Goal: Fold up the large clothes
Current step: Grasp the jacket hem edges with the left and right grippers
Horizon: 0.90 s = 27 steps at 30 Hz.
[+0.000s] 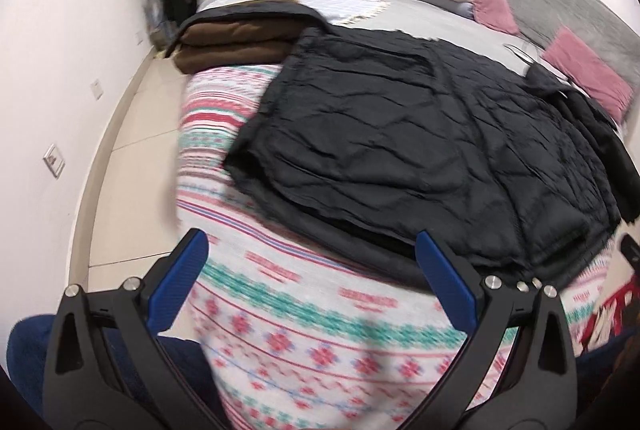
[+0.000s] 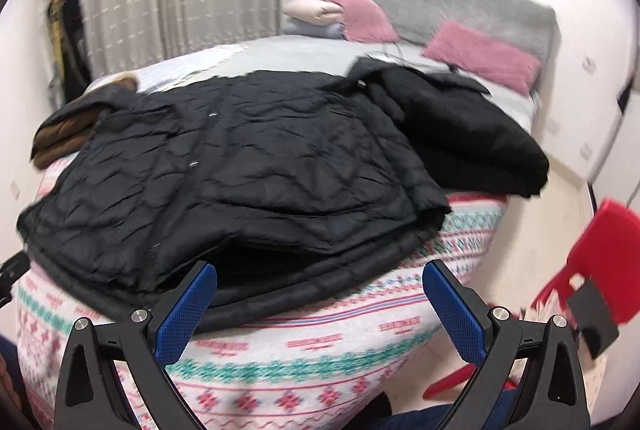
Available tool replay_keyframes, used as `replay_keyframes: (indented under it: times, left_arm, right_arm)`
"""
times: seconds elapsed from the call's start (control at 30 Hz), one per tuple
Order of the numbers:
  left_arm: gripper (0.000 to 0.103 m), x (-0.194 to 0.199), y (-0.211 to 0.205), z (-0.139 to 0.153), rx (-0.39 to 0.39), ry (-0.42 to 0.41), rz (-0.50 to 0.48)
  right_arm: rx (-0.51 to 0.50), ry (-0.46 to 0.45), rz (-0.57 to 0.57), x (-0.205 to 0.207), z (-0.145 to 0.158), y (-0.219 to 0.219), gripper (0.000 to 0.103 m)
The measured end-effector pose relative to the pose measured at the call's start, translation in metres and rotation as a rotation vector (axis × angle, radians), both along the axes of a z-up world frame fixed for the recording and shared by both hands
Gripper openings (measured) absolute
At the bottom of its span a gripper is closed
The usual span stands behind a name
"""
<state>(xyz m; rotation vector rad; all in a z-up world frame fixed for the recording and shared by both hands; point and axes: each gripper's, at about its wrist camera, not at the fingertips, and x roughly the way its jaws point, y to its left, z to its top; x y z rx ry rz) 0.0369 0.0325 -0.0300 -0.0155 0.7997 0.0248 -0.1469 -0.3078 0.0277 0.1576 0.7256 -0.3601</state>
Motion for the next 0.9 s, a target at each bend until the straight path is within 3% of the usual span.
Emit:
replay_keyframes:
  times: [0.3, 0.43, 0.5, 0.53, 0.6, 0.63, 0.67, 0.7, 0.73, 0.9]
  left_arm:
    - [0.103, 0.055, 0.058, -0.005, -0.088, 0.065, 0.16]
    - [0.097, 0.077, 0.065, -0.015, -0.105, 0.097, 0.201]
    - [0.075, 0.087, 0.064, -0.026, -0.109, 0.14, 0.201]
    - [0.069, 0.091, 0.063, -0.034, -0.117, 0.171, 0.196]
    - [0.038, 0.095, 0.06, -0.046, -0.145, 0.211, 0.179]
    - [0.029, 0.095, 0.058, -0.048, -0.155, 0.216, 0.165]
    - [0.015, 0.093, 0.056, -0.048, -0.156, 0.209, 0.153]
    - [0.009, 0.089, 0.054, -0.045, -0.147, 0.191, 0.141]
    - [0.008, 0.086, 0.054, -0.041, -0.14, 0.18, 0.133]
    - [0.005, 0.063, 0.063, -0.024, -0.126, 0.124, 0.113]
  right_arm:
    - [0.324, -0.006, -0.182, 0.017, -0.01, -0.101, 0.103]
    - [0.358, 0.027, -0.256, 0.035, -0.017, -0.119, 0.096]
    - [0.355, 0.075, -0.288, 0.048, -0.025, -0.123, 0.088]
    - [0.366, 0.097, -0.297, 0.055, -0.03, -0.126, 0.083]
    - [0.456, 0.135, -0.309, 0.069, -0.048, -0.134, 0.069]
    - [0.482, 0.139, -0.308, 0.073, -0.054, -0.137, 0.051]
    - [0.507, 0.14, -0.3, 0.077, -0.06, -0.138, 0.024]
    - [0.534, 0.124, -0.284, 0.078, -0.064, -0.138, 0.014]
    - [0.548, 0.098, -0.284, 0.074, -0.063, -0.138, 0.011]
    - [0.504, -0.027, -0.261, 0.034, -0.026, -0.134, 0.004]
